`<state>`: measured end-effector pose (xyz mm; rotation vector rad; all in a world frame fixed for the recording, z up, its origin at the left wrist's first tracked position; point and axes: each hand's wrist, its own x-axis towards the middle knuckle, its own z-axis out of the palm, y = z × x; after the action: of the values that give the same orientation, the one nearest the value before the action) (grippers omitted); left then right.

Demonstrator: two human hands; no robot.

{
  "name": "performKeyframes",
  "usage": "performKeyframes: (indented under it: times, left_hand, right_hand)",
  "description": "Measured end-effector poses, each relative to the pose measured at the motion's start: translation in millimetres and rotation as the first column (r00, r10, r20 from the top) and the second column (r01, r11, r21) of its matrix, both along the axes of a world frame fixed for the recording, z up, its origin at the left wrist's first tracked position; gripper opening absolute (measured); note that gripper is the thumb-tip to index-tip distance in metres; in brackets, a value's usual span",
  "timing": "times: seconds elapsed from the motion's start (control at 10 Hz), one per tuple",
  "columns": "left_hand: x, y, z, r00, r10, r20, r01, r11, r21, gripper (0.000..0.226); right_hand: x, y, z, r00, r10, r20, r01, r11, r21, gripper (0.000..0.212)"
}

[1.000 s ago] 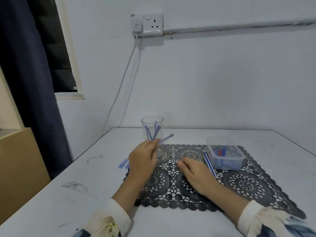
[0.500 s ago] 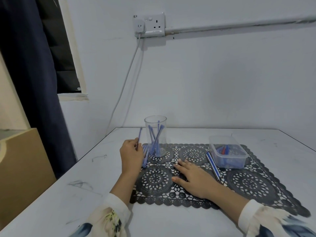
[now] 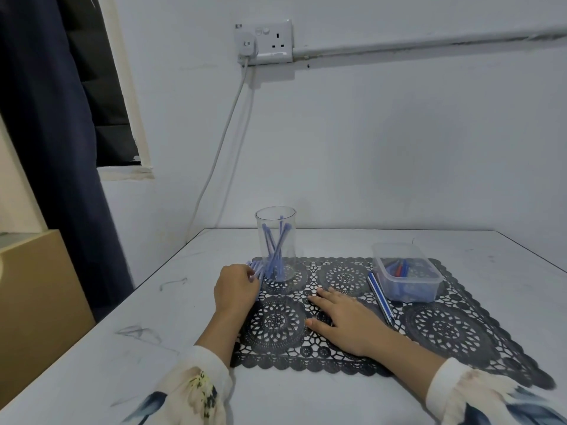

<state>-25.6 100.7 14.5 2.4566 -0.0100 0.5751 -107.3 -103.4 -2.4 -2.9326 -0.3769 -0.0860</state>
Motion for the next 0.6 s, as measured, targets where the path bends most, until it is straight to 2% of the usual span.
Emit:
performKeyframes:
  times: [0.3,0.4,0.6]
  left_hand:
    - [-0.8,0.2,0.3,0.995,0.089,-0.052,-0.081,0.987,0.139,0.023]
    - [-0.4,0.3,-0.5,0.996,0.084,-0.034,-0.078,0.986,0.145,0.023]
    - [7.1,3.6,-6.4,0.996,0.078,-0.038,-0.077,0.996,0.037,0.023]
  right_hand:
    - [-0.6,0.4,0.6,1.0,0.001,0.001,-0.001,1.0,-0.001,0.064]
    - [-0.8,0.5,0.6,1.0,0.001,0.005,-0.001,1.0,-0.001,0.064]
    - [-1.2,0.5,0.7,1.0,0.005,0.004,-0.005,1.0,-0.001,0.064]
